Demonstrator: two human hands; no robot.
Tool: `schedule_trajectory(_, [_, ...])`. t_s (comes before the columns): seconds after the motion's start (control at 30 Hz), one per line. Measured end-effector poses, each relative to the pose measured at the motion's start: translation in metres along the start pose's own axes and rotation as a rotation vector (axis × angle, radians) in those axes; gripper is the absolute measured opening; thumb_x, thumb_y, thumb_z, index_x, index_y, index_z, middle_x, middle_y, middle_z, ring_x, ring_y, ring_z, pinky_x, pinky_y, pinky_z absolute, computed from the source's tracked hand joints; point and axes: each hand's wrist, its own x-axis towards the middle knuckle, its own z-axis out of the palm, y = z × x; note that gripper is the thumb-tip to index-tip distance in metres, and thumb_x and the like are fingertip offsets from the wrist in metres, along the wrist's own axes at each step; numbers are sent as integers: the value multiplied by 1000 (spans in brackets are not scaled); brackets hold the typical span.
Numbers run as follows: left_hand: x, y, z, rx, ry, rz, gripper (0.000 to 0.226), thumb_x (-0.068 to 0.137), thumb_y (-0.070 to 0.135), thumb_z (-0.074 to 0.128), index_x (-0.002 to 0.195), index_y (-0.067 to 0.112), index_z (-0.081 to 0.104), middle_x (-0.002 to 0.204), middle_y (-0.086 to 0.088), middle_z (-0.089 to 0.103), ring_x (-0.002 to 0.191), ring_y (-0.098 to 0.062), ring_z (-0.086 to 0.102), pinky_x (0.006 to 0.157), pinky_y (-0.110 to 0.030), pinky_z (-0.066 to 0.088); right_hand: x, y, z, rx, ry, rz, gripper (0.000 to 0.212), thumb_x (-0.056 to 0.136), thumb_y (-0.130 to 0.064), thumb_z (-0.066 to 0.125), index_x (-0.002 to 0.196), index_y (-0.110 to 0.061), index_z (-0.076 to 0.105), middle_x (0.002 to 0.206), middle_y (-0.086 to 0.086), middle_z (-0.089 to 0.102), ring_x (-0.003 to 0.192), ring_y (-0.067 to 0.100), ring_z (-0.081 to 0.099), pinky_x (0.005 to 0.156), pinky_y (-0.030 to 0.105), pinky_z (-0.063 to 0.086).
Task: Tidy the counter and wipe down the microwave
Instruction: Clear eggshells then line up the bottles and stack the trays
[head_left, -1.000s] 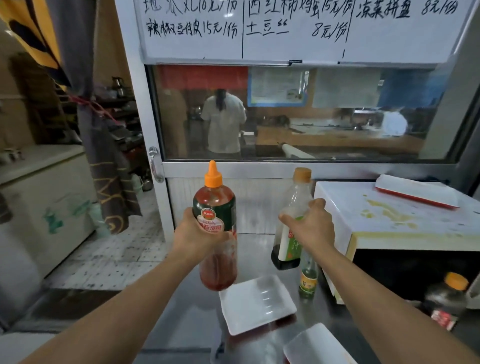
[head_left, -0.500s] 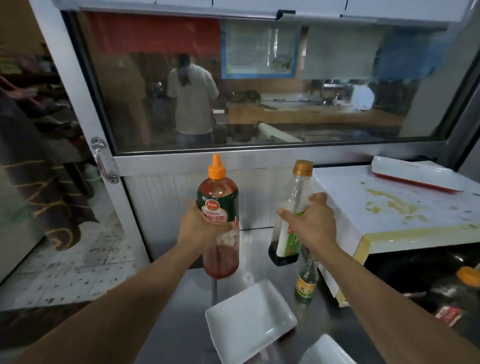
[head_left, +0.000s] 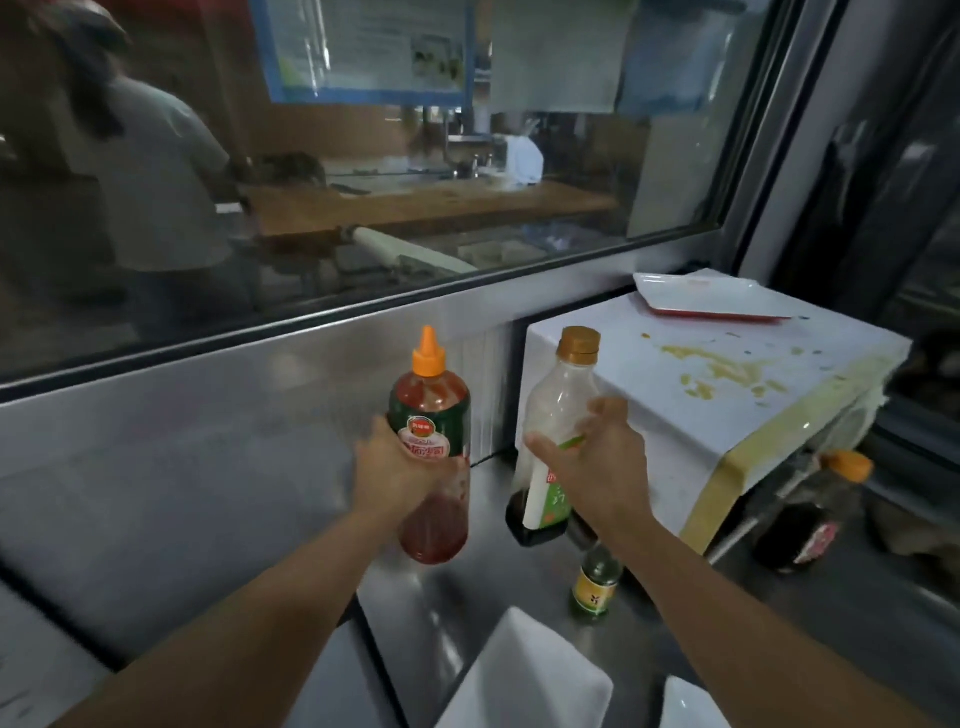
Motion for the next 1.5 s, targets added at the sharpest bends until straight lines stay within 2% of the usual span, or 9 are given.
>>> schedule_trajectory(0.17, [34, -11, 33, -17, -55, 0, 87, 46, 28, 92, 121, 18, 50, 113, -4, 65, 103, -25, 62, 91, -46, 52, 16, 9, 9, -15, 66, 30, 70, 70, -43, 77, 122, -16, 38, 112, 3, 59, 98, 21, 60, 82, 37, 52])
schedule_trajectory(0.3, [52, -14, 58, -13, -41, -7, 85, 45, 29, 92, 118, 18, 48, 111, -1, 65, 97, -21, 62, 89, -36, 52, 24, 21, 13, -5, 90, 55, 69, 68, -42, 77, 119, -20, 38, 107, -3, 57, 94, 18, 59, 76, 35, 52])
schedule_trajectory(0.63, [74, -29, 95, -5, -69, 72, 86, 46, 26, 92, 118, 14, 48, 113, -4, 64, 102, -23, 62, 90, -41, 53, 39, 40, 21, -14, 80, 87, 72, 70, -43, 77, 125, -18, 38, 112, 1, 60, 99, 20, 60, 82, 40, 53])
schedule_trajectory(0.97, [70, -52, 101, 6, -74, 90, 83, 48, 34, 91, 112, 24, 40, 110, 6, 58, 97, -14, 57, 81, -26, 46, 42, 46, 21, -7, 46, 64, 67, 71, -44, 76, 121, -18, 40, 108, -2, 58, 93, 15, 56, 70, 28, 46])
schedule_trajectory(1.07, [67, -77, 101, 47, -93, 49, 91, 52, 22, 90, 126, 19, 38, 122, 1, 57, 110, -19, 55, 91, -33, 47, 42, 48, 22, -20, 39, 50, 67, 70, -45, 75, 120, -18, 40, 107, -3, 58, 93, 15, 56, 70, 29, 46])
schedule_trajectory(1.17, [65, -103, 106, 99, -94, -9, 84, 56, 12, 88, 125, 16, 39, 120, -2, 59, 112, -24, 57, 84, -26, 43, 43, 52, 24, -26, 34, 42, 67, 69, -47, 76, 119, -18, 41, 107, -4, 58, 94, 15, 57, 70, 27, 45])
schedule_trajectory(1.3, [72, -112, 118, 167, -88, -33, 76, 54, 21, 89, 115, 19, 44, 114, -4, 64, 106, -25, 60, 80, -29, 44, 46, 58, 25, -26, 50, 43, 64, 68, -47, 77, 115, -18, 42, 101, -6, 57, 91, 14, 56, 69, 26, 44])
schedule_trajectory(1.4, [80, -105, 125, 214, -64, -43, 80, 53, 31, 90, 113, 20, 40, 117, -5, 62, 107, -29, 59, 81, -36, 47, 47, 60, 26, -21, 61, 32, 59, 68, -47, 77, 107, -23, 40, 87, -16, 49, 81, 7, 50, 59, 18, 39])
schedule_trajectory(1.5, [85, -95, 133, 281, -19, -48, 83, 51, 38, 89, 113, 18, 37, 117, -7, 59, 105, -31, 59, 81, -41, 52, 47, 62, 27, -5, 64, 29, 59, 67, -48, 77, 106, -25, 39, 85, -17, 48, 83, 8, 51, 63, 21, 39])
